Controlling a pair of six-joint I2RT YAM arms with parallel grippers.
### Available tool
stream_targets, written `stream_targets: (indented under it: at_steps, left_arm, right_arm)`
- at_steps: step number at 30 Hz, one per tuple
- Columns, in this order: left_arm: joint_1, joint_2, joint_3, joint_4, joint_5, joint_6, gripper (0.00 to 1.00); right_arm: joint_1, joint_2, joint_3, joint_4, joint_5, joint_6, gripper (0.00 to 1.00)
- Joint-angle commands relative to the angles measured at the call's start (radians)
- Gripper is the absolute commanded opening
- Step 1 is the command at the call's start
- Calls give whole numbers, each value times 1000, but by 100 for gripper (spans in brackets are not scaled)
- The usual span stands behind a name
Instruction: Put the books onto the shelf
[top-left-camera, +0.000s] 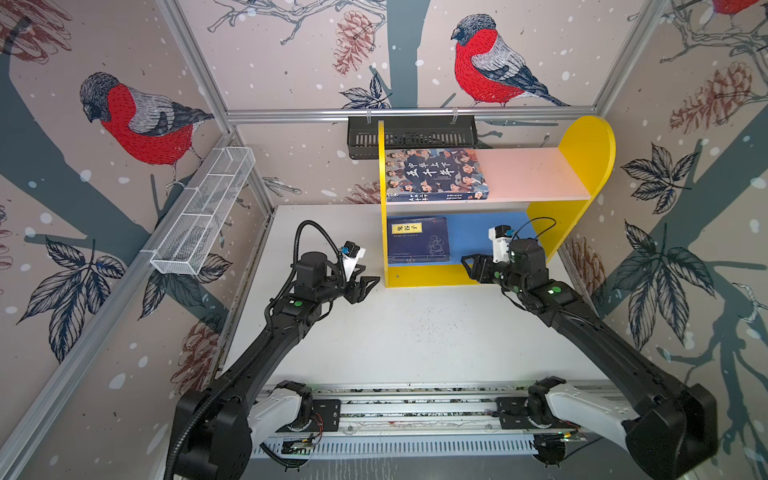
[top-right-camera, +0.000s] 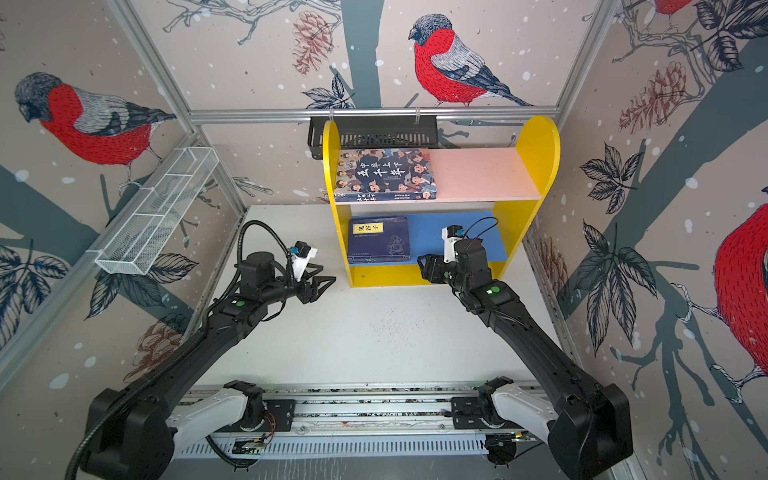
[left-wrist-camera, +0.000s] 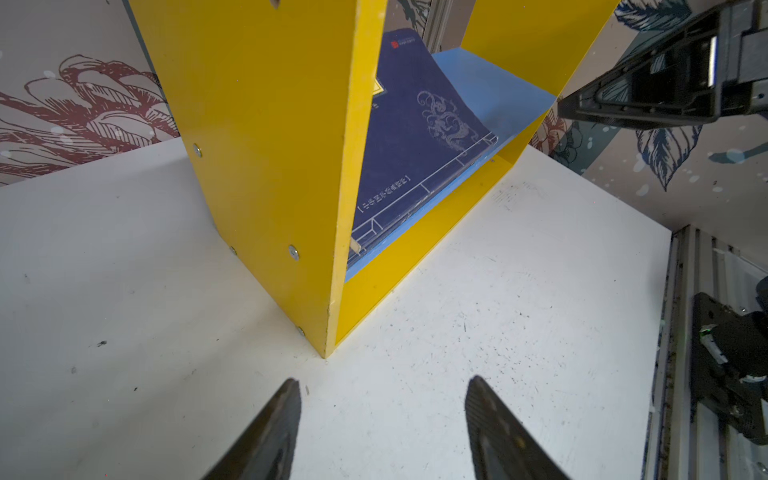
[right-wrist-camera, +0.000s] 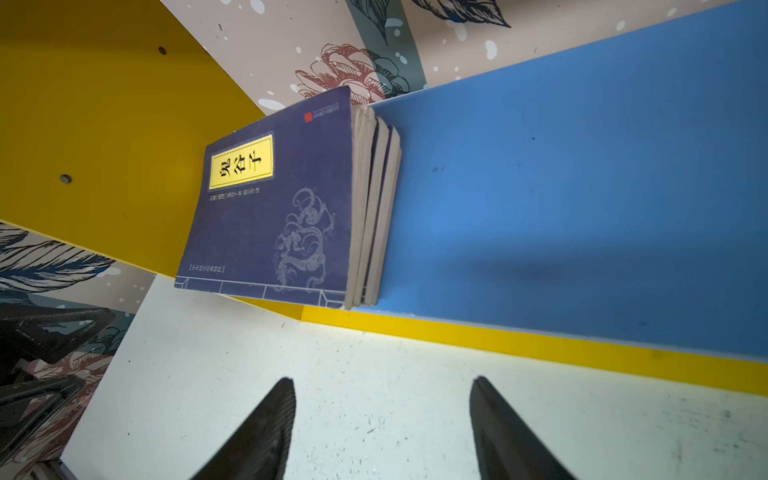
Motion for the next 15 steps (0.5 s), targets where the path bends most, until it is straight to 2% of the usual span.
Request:
stream_targets:
  at_steps: [1, 6, 11, 15]
  left_arm:
    - [-10, 22, 6, 83, 0, 60, 64]
    - [-17, 42, -20, 163, 11, -8, 63]
    - [-22, 80, -3, 186, -69, -56, 63]
    - [-25, 112, -10, 238, -82, -82, 62]
  right_arm:
    - [4, -26, -25, 3, 53, 1, 68]
    - [28, -17, -29, -3, 96, -6, 69]
    - [54, 8, -20, 10, 136, -11, 70]
    - [70, 43, 1, 2, 147, -18, 70]
